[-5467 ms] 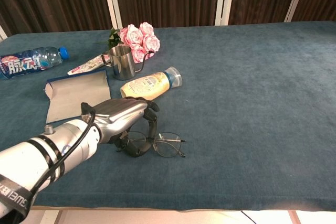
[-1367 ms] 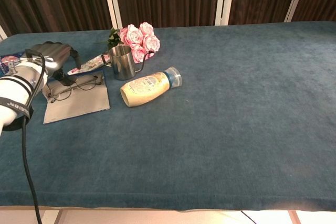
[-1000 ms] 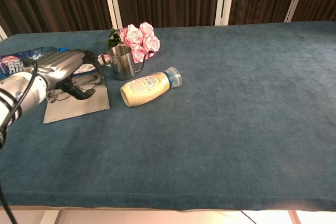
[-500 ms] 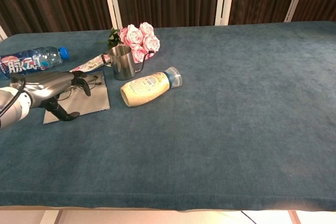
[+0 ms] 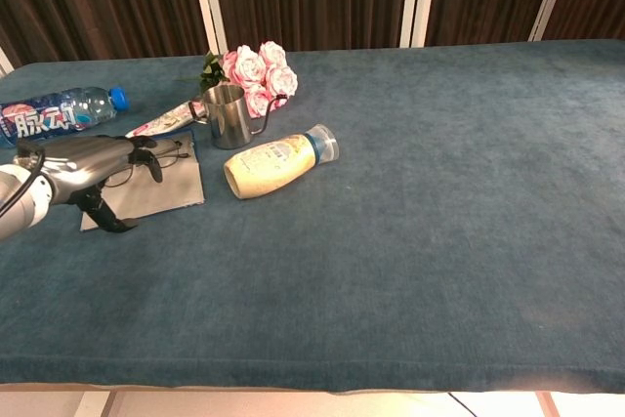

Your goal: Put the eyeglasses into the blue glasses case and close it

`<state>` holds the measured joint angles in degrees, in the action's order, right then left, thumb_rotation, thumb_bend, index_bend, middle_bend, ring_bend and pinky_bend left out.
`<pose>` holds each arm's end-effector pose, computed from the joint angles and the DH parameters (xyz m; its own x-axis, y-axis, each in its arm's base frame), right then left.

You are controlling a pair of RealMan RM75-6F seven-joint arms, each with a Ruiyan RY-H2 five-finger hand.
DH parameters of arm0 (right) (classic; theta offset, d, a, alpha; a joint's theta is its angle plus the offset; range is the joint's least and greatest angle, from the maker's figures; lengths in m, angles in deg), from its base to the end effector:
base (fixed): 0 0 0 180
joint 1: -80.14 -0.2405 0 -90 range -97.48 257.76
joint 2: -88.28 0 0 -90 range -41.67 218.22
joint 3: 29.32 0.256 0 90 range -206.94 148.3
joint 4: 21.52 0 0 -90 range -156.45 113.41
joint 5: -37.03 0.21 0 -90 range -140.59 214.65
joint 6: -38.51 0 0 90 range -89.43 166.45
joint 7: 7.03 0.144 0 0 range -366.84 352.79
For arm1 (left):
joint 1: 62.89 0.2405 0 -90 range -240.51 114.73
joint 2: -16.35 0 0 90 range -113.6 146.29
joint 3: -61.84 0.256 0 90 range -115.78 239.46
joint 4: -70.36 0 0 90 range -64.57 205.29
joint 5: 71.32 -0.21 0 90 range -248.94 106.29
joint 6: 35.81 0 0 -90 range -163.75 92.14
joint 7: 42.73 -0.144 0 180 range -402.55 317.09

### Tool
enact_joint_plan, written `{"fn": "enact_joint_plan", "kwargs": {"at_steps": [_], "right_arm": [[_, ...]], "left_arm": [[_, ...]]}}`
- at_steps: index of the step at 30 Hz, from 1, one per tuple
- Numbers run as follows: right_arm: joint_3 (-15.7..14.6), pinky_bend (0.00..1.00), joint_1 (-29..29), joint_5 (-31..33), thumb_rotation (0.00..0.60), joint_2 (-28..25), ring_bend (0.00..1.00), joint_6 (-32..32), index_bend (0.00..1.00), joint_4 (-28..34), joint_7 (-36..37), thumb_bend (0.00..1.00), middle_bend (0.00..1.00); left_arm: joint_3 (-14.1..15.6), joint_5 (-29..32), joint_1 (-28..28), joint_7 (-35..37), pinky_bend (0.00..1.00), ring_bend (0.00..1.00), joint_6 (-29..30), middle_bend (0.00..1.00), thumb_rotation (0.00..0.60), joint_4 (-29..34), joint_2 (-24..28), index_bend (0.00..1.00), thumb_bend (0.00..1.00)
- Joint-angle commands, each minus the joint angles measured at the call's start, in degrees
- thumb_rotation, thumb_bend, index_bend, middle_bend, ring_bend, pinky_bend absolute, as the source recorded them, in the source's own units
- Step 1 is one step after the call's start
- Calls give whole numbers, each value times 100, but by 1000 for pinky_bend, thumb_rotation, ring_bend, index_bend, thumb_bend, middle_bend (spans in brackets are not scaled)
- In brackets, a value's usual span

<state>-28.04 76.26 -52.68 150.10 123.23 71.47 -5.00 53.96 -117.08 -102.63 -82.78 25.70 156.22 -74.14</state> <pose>-0.3090 -0.1696 0.1626 0.3957 -0.0429 0.9174 -0.9177 -0.0559 0.3933 -0.1971 0.3291 -0.0192 0.5830 0.3136 0.7495 0.8104 -0.1587 -0.5640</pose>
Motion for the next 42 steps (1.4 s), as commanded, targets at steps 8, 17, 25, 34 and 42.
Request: {"fn": "enact_joint_plan", "kwargs": {"at_steps": [8, 17, 25, 34, 42], "right_arm": [[-7, 0, -2, -3, 600, -1, 0, -9, 0, -6, -4, 176, 0], [-5, 0, -4, 9, 600, 11, 0, -16, 0, 0, -42, 176, 0], [6, 0, -1, 23, 600, 8, 0, -4, 0, -1, -25, 176, 0], [7, 0, -9, 36, 600, 13, 0, -26, 0, -2, -40, 176, 0], [3, 0, -8, 30, 600, 14, 0, -23, 0, 4, -21, 176, 0]], "left_arm": [[5, 368, -88, -176, 0, 0, -96, 0, 600, -192, -42, 286, 272], [21, 487, -135, -241, 0, 0, -85, 0, 600, -330, -96, 295, 277], [78, 564, -168, -338, 0, 0, -106, 0, 600, -432, -136, 324, 297], [238, 266, -163, -496, 0, 0, 153, 0, 600, -520, -211, 383, 417], [319, 28, -100, -563, 0, 0, 307, 0, 600, -852, -410, 409, 464]]}}
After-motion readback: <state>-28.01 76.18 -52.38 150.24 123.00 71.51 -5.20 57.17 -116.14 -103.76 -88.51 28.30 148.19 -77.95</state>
